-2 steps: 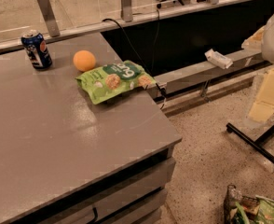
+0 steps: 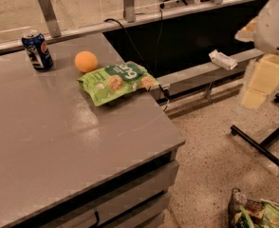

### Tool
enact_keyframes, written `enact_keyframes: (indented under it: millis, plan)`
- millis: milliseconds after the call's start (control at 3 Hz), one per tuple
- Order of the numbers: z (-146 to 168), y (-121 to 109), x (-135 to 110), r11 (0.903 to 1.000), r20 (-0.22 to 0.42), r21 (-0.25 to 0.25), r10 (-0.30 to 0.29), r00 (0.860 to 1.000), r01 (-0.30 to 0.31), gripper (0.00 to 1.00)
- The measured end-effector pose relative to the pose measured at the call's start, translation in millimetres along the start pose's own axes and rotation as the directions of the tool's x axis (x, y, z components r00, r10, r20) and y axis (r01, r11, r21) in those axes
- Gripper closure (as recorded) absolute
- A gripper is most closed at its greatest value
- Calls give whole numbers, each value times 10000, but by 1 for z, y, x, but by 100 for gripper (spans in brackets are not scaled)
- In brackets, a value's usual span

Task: Pick orange

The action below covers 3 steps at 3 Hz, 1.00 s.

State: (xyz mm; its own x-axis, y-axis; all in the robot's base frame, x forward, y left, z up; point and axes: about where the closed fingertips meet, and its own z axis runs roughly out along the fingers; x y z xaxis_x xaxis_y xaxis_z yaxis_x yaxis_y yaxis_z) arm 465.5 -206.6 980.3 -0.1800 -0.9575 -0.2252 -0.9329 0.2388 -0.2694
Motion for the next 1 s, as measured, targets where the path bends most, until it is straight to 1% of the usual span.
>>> enact_keyframes:
  millis: [333,667,1000]
  plan:
    - [10,-54,-35,9956,279,326,-887,9957,878,0]
    - [26,-109,-84,9845,1103,557,-1714,9790,1661,0]
    - [45,-146,-144,9818,2319,602,-1893,9541,1802,0]
